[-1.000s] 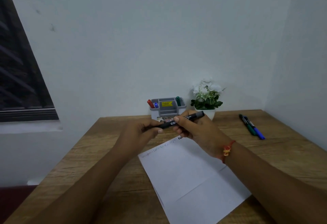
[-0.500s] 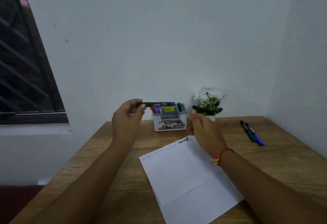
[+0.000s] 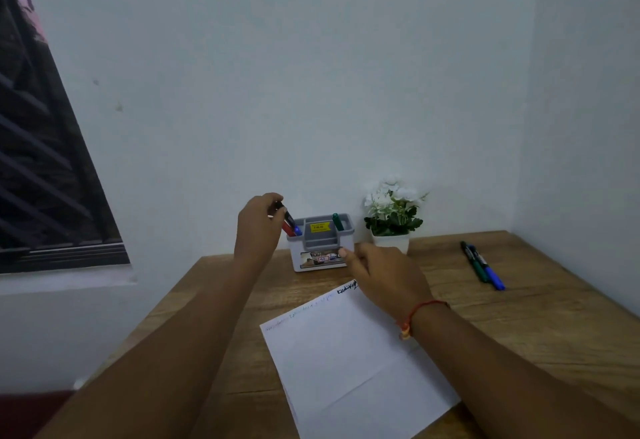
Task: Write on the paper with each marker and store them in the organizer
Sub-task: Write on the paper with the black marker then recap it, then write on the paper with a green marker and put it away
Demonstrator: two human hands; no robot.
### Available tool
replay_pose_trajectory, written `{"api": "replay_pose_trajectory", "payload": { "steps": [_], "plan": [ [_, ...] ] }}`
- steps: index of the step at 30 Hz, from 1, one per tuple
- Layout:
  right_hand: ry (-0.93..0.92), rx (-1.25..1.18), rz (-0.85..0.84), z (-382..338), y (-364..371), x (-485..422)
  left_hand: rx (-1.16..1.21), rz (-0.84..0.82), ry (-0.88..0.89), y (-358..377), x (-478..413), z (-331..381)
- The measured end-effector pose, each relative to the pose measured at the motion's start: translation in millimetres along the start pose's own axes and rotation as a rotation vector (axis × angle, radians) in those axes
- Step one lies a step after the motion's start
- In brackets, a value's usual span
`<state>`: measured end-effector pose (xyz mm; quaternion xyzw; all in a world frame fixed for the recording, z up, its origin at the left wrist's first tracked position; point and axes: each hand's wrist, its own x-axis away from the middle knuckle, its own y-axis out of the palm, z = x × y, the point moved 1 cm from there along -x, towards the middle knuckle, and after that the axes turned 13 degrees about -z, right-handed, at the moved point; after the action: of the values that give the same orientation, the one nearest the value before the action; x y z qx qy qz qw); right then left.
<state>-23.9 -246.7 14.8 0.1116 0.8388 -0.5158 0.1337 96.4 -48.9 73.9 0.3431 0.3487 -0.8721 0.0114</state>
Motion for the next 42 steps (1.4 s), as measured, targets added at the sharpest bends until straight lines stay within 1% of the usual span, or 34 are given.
{"api": "replay_pose_trajectory", "payload": {
  "steps": [3,6,11,15,18,20,22,26,28,31,34,37,40,42],
  "plan": [
    [-0.01,0.023,0.001,-1.1,-0.9,-0.2,0.026,-0.019,-0.039,7.8,1.3,-0.1],
    [-0.007,0.049,-0.016,-2.4,-0.3,0.4,0.069,-0.072,-0.09,12.7,3.2,-0.8],
    [-0.003,0.085,-0.018,-4.9,0.4,-0.9,0.056,-0.092,-0.151,14.6,6.6,-3.5],
    [-0.008,0.097,-0.018,-4.6,-1.8,1.8,0.088,-0.051,-0.099,4.4,25.4,3.1],
    [0.017,0.114,0.006,1.7,0.9,-2.4,0.079,-0.069,-0.056,-1.8,54.4,14.7],
    [0.069,0.174,0.045,9.5,1.5,-6.8,0.03,-0.141,-0.059,-3.2,75.0,18.8],
    [0.16,0.268,0.069,19.8,-2.9,-8.2,-0.033,-0.23,-0.058,-3.8,93.8,16.3],
    [0.364,0.372,0.072,49.0,-18.9,-6.6,-0.197,-0.332,-0.04,-3.8,110.5,-7.6],
    [0.471,0.442,0.035,63.4,-24.1,-5.6,-0.231,-0.389,-0.052,-1.7,109.4,-16.4],
    [0.656,0.408,-0.019,83.9,-25.9,-3.5,-0.266,-0.437,0.009,2.6,106.2,-21.2],
    [0.781,0.376,-0.08,94.5,-25.3,-0.9,-0.266,-0.453,0.018,4.2,101.6,-25.4],
    [0.836,0.308,-0.112,98.6,-26.9,-1.2,-0.258,-0.496,0.012,5.5,99.9,-27.1],
    [0.779,0.31,-0.126,98.0,-25.2,-4.4,-0.241,-0.504,0.025,6.7,99.7,-26.0],
    [0.757,0.295,-0.099,97.4,-24.5,-5.6,-0.227,-0.5,0.034,6.9,100.1,-24.9]
  ]
}}
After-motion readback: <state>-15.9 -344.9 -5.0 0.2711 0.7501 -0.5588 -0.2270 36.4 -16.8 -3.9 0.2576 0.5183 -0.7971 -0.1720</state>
